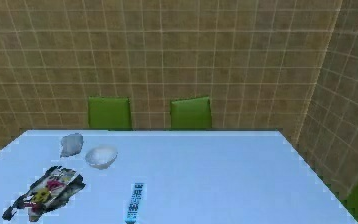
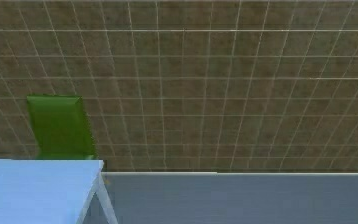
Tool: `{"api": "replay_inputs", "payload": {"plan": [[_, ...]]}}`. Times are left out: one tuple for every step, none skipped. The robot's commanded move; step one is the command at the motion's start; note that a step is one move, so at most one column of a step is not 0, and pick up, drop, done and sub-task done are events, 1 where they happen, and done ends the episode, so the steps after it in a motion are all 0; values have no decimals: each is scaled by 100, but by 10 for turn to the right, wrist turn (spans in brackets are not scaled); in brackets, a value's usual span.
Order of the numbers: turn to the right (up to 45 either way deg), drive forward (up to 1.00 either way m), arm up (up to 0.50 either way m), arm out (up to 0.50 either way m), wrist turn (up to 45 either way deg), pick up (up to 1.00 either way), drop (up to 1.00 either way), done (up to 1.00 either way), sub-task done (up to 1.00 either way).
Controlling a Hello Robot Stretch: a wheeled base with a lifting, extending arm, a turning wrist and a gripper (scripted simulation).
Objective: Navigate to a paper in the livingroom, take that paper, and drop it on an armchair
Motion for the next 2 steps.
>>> {"api": "replay_inputs", "payload": {"plan": [[450, 0, 0, 0, 0, 0, 0, 0, 0], [450, 0, 0, 0, 0, 0, 0, 0, 0]]}}
